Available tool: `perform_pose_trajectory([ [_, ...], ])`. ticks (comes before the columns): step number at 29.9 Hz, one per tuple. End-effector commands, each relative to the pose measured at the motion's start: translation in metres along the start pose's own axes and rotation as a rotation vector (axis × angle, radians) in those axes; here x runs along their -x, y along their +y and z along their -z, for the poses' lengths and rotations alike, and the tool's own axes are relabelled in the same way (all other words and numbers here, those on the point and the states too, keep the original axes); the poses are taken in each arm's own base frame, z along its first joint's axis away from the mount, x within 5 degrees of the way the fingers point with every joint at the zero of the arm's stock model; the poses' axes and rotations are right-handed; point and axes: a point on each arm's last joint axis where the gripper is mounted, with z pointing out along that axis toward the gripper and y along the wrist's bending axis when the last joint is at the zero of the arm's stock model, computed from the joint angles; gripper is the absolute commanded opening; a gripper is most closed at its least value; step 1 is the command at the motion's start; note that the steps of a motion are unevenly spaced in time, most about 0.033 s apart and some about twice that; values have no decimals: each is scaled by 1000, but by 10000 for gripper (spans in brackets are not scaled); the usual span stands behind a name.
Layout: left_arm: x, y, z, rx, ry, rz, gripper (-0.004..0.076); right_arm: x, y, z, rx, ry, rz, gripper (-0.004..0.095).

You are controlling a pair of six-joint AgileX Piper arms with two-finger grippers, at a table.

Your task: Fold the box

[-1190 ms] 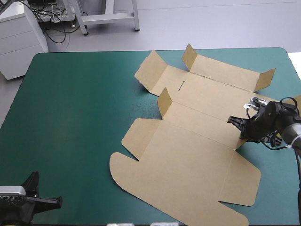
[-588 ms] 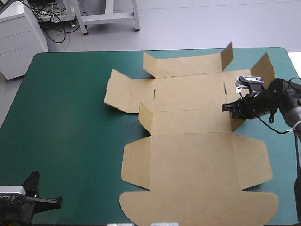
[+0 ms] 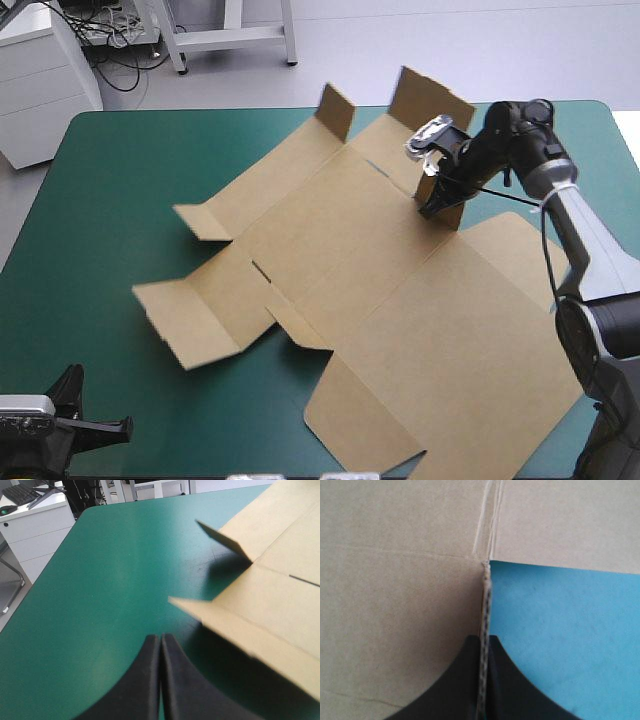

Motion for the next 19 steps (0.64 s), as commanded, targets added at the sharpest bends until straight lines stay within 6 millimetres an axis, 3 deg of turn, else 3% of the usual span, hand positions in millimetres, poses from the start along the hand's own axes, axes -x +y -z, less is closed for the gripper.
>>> perform_pose_trajectory([
  [1,11,1,6,3,-104,14,-32,33,21,33,-62,-131,191,-23],
  [8,11,1,6,3,-104,14,-32,68,49,15,-66,-185,427,-24],
  [15,11,1,6,3,-104,14,-32,88,73,-17,-68,-203,631,-23],
  [19,11,1,6,3,-104,14,-32,97,83,-24,-104,-237,811,-23],
])
